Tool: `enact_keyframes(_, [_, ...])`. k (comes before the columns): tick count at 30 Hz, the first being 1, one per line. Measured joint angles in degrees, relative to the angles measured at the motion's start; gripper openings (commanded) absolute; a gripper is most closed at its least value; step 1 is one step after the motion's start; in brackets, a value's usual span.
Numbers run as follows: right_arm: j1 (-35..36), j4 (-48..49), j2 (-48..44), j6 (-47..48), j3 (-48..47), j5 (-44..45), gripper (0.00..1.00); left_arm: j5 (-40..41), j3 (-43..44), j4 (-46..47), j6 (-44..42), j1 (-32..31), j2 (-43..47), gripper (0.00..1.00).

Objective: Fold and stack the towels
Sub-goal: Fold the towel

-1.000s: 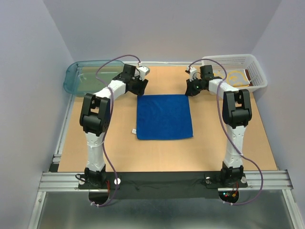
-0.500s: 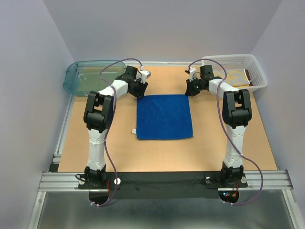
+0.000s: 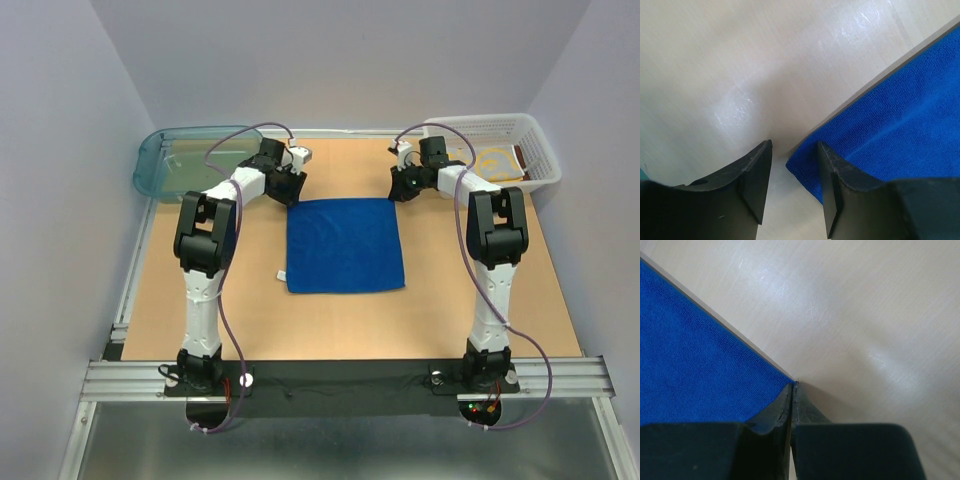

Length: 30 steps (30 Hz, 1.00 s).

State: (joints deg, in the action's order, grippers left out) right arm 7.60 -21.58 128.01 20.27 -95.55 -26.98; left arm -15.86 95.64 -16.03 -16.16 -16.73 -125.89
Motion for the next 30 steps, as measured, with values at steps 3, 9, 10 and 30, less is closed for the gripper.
enact_keyframes(3, [0.00, 0.00, 0.00, 0.00, 0.00, 0.02, 0.01, -0.22, -0.42, 0.28, 0.26, 0.20, 0.00, 0.49])
enact_keyframes(9, [0.00, -0.02, 0.00, 0.15, 0.00, 0.02, 0.00, -0.61, -0.42, 0.35, 0.66, 0.35, 0.00, 0.40])
enact_keyframes(10, [0.00, 0.00, 0.00, 0.15, 0.00, 0.00, 0.00, -0.68, -0.42, 0.35, 0.66, 0.37, 0.00, 0.39])
enact_keyframes(30, [0.33, -2.40, -0.02, -0.57, -1.70, 1.27, 0.01, -3.87, -0.39, -0.17, 1.86, 0.92, -0.09, 0.00])
